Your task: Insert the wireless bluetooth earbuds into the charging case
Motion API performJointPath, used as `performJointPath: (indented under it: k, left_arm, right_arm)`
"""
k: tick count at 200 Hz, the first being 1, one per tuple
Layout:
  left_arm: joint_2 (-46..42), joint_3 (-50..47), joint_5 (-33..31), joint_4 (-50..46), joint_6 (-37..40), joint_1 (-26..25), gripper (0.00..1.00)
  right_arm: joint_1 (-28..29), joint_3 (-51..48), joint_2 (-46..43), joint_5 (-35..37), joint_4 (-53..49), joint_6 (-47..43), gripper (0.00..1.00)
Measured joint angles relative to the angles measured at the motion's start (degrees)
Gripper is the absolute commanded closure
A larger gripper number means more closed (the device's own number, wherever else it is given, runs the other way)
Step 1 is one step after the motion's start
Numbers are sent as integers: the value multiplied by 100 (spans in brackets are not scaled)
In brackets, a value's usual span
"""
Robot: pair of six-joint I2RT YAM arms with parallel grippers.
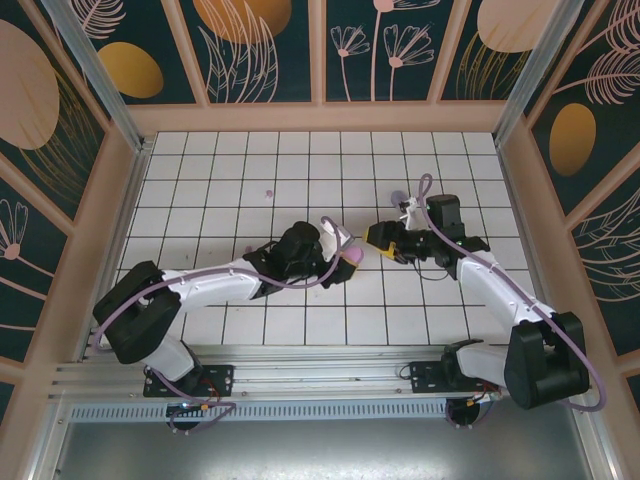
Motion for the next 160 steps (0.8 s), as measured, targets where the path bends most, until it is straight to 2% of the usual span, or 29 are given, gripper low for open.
performJointPath:
  k: [61,111,128,150,160]
  left_arm:
    - [72,208,289,9,120,0,72]
    - [192,249,420,13,120,0,72]
    - [227,289,437,13,144,0,71]
    - [304,470,452,2,264,0,71]
    - [350,599,461,-9,315,0,71]
  right_arm:
    - [11,-4,83,9,-413,-431,35]
    - [55,-46,197,-323,-313,-428,62]
    - [63,-46,249,-457,-299,-407,62]
    - [68,-46,284,-603,-293,-393,55]
    - [70,-46,284,-645,-293,-391,58]
